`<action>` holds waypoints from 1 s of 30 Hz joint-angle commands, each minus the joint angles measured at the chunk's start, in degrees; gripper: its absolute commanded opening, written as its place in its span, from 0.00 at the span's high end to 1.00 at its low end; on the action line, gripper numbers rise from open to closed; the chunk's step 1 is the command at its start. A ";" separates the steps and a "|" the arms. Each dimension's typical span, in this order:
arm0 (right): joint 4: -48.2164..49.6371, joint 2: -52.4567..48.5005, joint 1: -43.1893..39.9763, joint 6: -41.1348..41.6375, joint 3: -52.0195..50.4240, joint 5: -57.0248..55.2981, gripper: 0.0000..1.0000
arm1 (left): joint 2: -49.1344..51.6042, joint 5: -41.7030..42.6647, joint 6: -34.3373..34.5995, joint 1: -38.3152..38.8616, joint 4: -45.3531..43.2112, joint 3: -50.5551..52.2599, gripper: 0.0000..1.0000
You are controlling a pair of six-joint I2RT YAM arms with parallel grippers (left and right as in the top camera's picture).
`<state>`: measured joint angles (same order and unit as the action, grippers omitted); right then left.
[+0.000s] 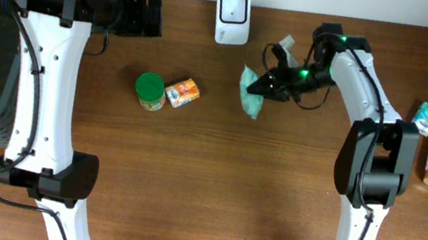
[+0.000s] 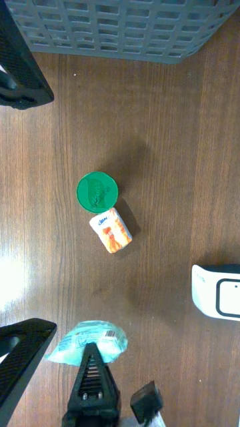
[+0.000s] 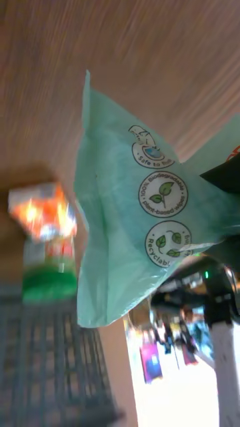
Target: Scan the item barcode
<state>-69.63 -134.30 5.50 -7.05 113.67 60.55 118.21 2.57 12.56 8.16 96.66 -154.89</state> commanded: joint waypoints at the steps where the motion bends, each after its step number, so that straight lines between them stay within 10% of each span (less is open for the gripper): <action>1: 3.39 -2.29 0.74 -1.22 -7.04 10.95 0.95 | -0.83 0.02 -0.87 -0.35 0.04 -0.61 0.01; 7: 9.88 -2.27 -0.17 15.10 -12.28 -20.37 0.68 | -0.83 0.02 -0.87 -0.35 0.04 -0.63 0.01; 14: -13.64 -2.01 -3.98 13.05 12.94 -49.00 0.32 | -0.83 0.02 -0.87 -0.35 0.04 -0.63 0.01; 21: -17.88 -2.03 0.85 9.07 15.65 -48.76 0.32 | -0.83 0.02 -0.90 -0.35 0.04 -0.61 0.01; 30: -12.39 -2.05 5.27 23.71 15.50 -50.14 0.41 | -0.83 0.02 -0.87 -0.44 0.04 -0.61 0.01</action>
<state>-83.29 -137.10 8.43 9.87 128.68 15.29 118.21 2.57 12.56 8.16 96.66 -154.89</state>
